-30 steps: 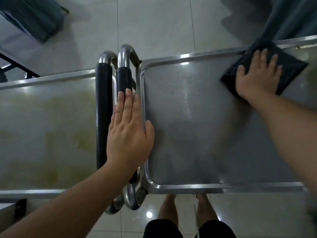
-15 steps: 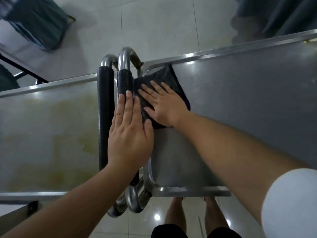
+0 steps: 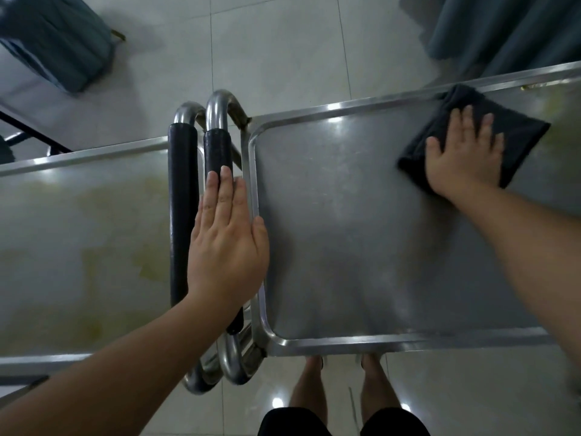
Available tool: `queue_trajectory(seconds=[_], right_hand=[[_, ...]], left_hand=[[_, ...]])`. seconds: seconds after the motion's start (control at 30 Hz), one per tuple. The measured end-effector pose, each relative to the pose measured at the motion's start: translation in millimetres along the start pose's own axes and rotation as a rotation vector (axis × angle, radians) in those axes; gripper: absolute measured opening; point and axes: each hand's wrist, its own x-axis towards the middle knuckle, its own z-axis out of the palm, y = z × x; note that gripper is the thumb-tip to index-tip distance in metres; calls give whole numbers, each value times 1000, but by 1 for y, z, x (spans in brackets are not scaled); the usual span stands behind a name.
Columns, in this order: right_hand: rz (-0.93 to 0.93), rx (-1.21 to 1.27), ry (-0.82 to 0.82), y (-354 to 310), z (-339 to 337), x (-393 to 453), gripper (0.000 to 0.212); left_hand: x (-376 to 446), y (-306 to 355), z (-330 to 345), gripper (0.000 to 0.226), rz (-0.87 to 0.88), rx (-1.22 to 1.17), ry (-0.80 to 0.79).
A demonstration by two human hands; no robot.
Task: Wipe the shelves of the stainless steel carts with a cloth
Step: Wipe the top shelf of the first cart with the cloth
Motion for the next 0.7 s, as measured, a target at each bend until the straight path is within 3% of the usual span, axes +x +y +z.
queue_trajectory(seconds=[0.13, 0.23, 0.3, 0.37, 0.53, 0.7], right_hand=[[-176, 30, 0, -99, 29, -72, 77], [-454, 7, -50, -171, 53, -139, 73], [-679, -63, -106, -203, 68, -178, 72], [-758, -87, -133, -209, 75, -191, 74], [-833, -98, -80, -131, 64, -160, 71], [-454, -112, -7, 30, 37, -109, 71]], left_hand=[[0, 0, 1, 67, 3, 0, 9], [0, 1, 1, 66, 2, 5, 18], [0, 2, 1, 66, -9, 0, 33], [0, 3, 1, 65, -20, -12, 42], [0, 0, -1, 65, -3, -6, 17], [0, 0, 1, 66, -4, -9, 9]])
